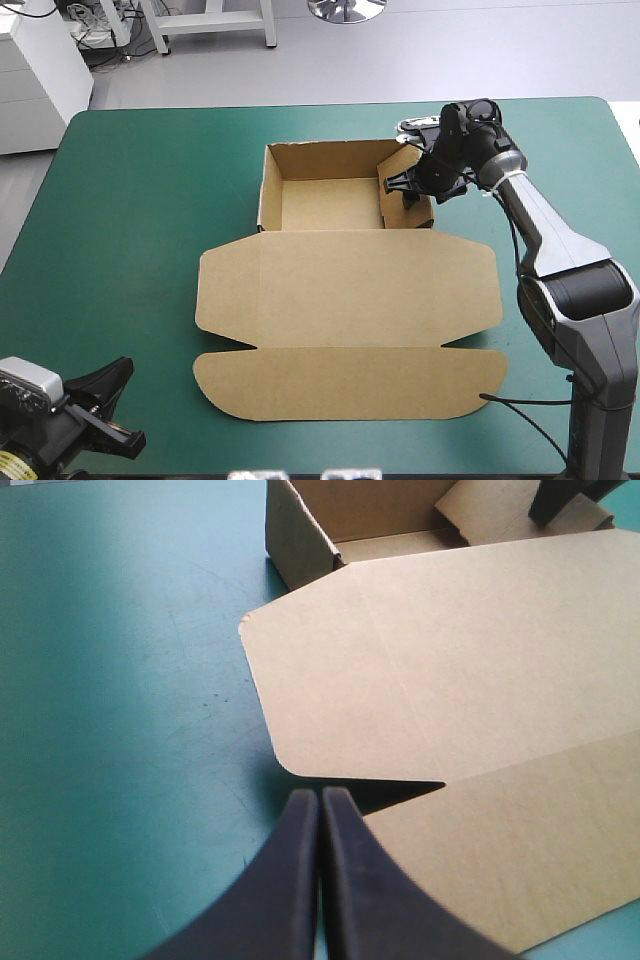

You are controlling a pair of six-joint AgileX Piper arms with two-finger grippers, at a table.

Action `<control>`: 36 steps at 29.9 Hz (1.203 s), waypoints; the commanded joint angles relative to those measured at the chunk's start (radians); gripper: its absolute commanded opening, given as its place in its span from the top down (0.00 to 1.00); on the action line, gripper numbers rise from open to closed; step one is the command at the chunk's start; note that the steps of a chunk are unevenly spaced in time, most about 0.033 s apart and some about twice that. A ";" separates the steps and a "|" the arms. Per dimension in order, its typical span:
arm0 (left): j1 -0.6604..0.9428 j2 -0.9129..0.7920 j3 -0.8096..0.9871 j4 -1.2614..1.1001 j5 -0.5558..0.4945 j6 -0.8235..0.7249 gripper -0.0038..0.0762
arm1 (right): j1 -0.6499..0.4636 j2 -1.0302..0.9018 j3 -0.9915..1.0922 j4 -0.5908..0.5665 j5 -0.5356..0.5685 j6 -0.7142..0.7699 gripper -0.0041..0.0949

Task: Fold the box

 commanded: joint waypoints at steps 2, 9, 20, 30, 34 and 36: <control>0.001 -0.063 0.044 -0.016 -0.104 -0.017 0.96 | -0.010 -0.052 -0.008 0.044 0.014 -0.005 0.39; 0.001 -0.075 0.075 -0.010 -0.100 -0.017 0.96 | -0.010 -0.050 0.039 0.052 0.014 -0.005 0.39; 0.001 -0.075 0.076 -0.010 -0.060 -0.017 0.96 | -0.010 -0.052 0.045 0.079 0.014 -0.066 0.97; 0.001 -0.075 0.076 -0.010 -0.037 -0.017 0.96 | -0.131 -0.171 -0.084 0.032 0.014 -0.127 0.98; 0.001 -0.075 0.076 -0.010 -0.037 -0.015 0.96 | -0.272 -0.220 -0.191 -0.027 0.014 -0.152 0.98; 0.001 -0.075 0.076 -0.010 -0.037 -0.015 0.96 | -0.370 -0.232 -0.221 -0.027 0.014 -0.152 0.98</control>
